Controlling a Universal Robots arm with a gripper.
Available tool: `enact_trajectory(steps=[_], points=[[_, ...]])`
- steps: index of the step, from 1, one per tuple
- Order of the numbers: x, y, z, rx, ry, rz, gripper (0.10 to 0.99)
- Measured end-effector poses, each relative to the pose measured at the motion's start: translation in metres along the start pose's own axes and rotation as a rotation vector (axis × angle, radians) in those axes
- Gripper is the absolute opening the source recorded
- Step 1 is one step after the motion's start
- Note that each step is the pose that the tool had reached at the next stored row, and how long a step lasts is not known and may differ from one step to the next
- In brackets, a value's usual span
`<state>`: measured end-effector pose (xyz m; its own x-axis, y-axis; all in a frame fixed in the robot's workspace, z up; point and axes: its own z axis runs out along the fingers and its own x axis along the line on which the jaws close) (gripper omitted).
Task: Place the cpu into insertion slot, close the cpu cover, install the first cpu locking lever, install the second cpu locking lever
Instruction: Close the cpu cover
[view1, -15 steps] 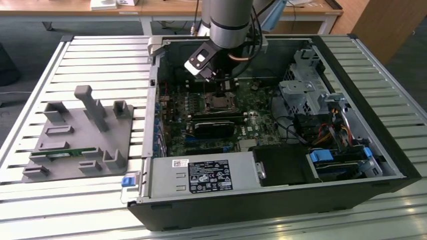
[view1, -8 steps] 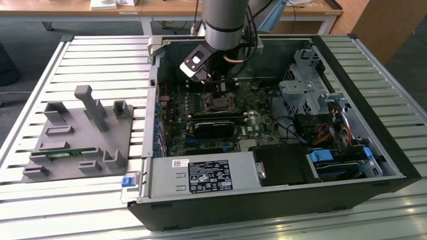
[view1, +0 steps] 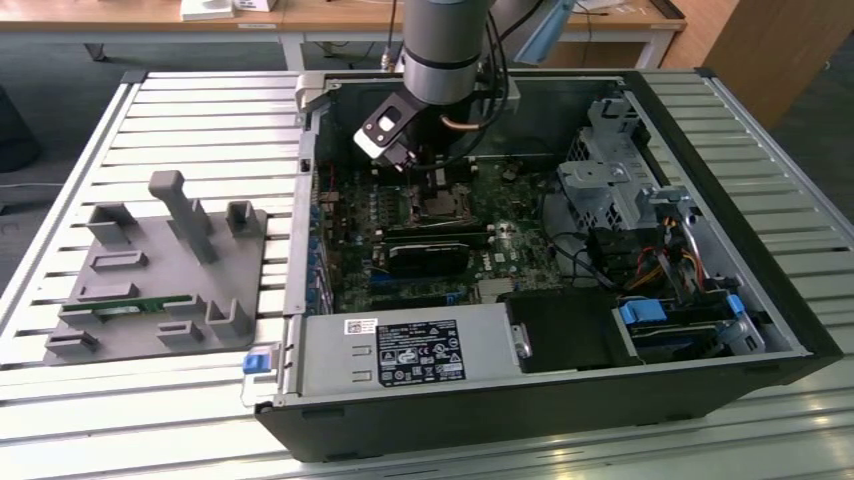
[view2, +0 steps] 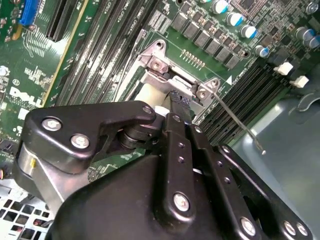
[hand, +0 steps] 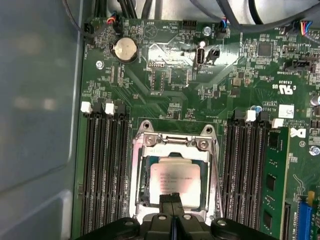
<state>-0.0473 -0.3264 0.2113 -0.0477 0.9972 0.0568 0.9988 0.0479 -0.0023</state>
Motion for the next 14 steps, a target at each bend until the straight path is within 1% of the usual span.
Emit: enact_trajectory(steps=[3,14], points=[[0.0001,-0.0019,0.0016,0.000,0.0001,0.000,0.106],[-0.0001,-0.0023,0.0064,0.000,0.0010,0.000,0.106]])
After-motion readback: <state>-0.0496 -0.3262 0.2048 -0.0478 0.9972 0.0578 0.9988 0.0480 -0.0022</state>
